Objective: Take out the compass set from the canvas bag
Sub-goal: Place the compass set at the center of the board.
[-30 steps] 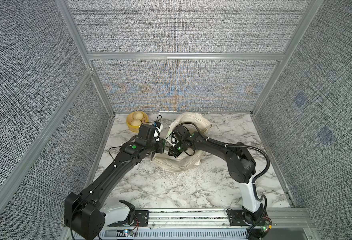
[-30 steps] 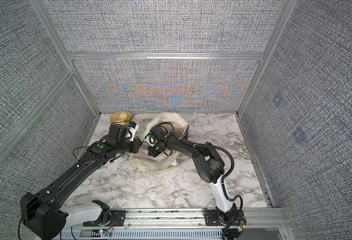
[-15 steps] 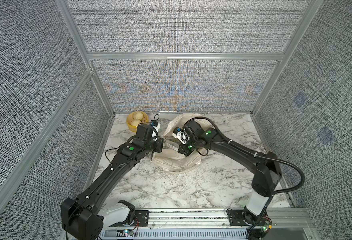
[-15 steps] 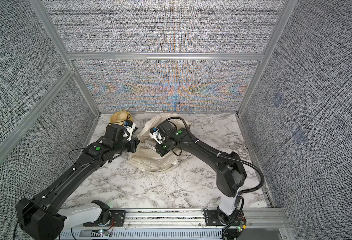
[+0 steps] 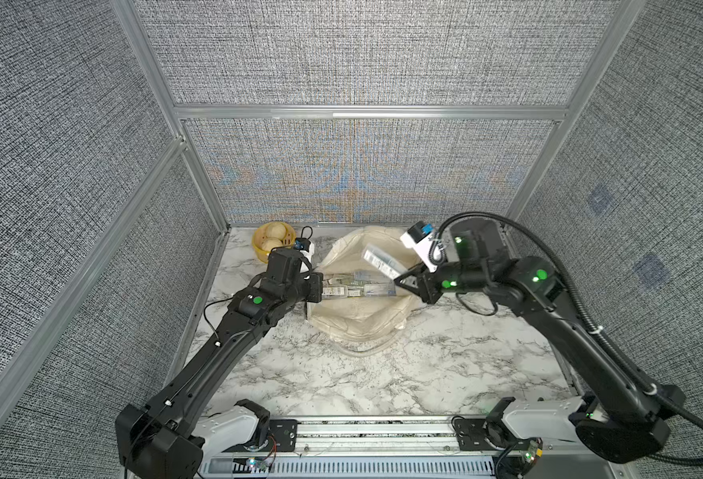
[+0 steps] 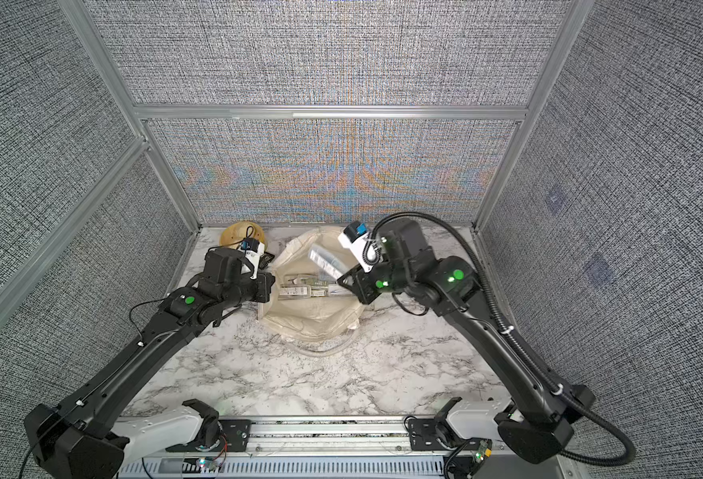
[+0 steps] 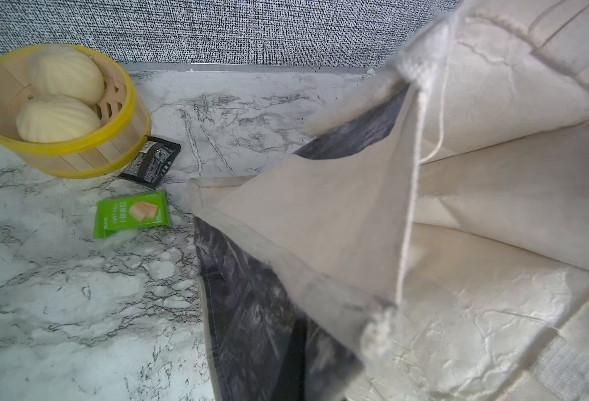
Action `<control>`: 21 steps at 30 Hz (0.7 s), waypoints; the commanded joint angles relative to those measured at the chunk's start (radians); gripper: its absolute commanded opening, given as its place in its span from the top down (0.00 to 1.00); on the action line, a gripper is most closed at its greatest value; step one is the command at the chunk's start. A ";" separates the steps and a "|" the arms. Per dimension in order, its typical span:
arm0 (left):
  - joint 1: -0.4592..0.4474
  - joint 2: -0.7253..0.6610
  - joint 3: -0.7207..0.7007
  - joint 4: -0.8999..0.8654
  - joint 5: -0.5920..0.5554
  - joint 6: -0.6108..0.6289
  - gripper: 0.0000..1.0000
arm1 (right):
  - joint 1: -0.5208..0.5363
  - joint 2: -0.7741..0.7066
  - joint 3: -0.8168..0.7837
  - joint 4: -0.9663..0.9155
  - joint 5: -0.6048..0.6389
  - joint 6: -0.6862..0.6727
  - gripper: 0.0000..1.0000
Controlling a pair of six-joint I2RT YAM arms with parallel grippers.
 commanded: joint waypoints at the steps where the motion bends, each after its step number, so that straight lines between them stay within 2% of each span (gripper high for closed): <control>1: 0.001 -0.029 0.008 -0.013 -0.068 -0.015 1.00 | -0.095 -0.030 0.002 0.053 -0.014 0.058 0.95; 7: 0.002 -0.108 0.005 -0.055 -0.176 0.020 1.00 | -0.375 -0.111 -0.179 0.265 -0.093 0.273 0.97; 9: 0.006 -0.117 0.009 -0.088 -0.214 0.032 1.00 | -0.448 -0.126 -0.258 0.339 -0.152 0.342 0.99; 12: 0.013 -0.114 0.001 -0.114 -0.227 0.028 1.00 | -0.483 -0.142 -0.336 0.435 -0.212 0.408 0.99; 16: 0.015 -0.114 -0.031 -0.093 -0.207 0.020 1.00 | -0.526 -0.129 -0.462 0.519 -0.177 0.478 0.99; 21: 0.016 -0.116 -0.043 -0.059 -0.176 0.036 1.00 | -0.576 -0.017 -0.726 0.728 -0.180 0.609 1.00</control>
